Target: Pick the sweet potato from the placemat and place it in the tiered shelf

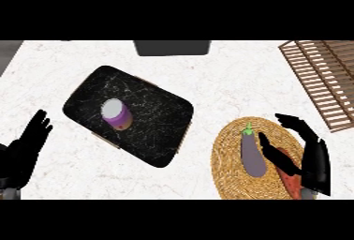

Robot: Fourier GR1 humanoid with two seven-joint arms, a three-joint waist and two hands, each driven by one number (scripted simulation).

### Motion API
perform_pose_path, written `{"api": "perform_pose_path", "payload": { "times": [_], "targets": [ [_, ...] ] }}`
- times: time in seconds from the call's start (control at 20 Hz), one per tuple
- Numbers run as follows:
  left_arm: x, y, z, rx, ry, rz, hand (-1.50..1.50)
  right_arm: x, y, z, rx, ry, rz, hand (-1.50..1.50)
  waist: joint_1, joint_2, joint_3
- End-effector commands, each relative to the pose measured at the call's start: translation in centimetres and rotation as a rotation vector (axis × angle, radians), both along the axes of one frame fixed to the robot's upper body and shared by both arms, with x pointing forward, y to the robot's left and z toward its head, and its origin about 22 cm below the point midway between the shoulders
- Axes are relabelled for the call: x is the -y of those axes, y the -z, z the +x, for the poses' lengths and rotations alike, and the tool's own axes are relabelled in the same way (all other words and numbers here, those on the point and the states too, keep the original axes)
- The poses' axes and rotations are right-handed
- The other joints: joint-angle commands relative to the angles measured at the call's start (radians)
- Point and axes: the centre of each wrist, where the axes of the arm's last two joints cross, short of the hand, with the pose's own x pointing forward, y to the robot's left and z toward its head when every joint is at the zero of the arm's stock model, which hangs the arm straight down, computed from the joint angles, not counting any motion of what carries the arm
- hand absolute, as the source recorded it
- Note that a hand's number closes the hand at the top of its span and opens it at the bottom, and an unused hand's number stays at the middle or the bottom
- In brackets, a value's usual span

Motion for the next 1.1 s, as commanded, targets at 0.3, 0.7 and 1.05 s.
{"api": "perform_pose_path", "payload": {
  "times": [0.3,0.7,1.05],
  "targets": [
    [-0.7,-0.1,0.1,-0.018,0.029,0.024,0.0,-0.9,-1.2,-6.7,-0.175,0.194,-0.316,-1.5,0.013,-0.002,-0.004],
    [-0.5,-0.6,1.0,-0.004,0.024,0.038,0.0,-2.2,-5.0,-7.4,-0.602,0.174,-0.568,-1.5,0.034,0.005,-0.004],
    [-0.8,0.2,1.0,-0.018,0.049,0.029,0.0,-4.0,-8.4,-7.2,-0.898,0.082,-0.788,-1.5,0.048,0.005,-0.001]
  ]
}}
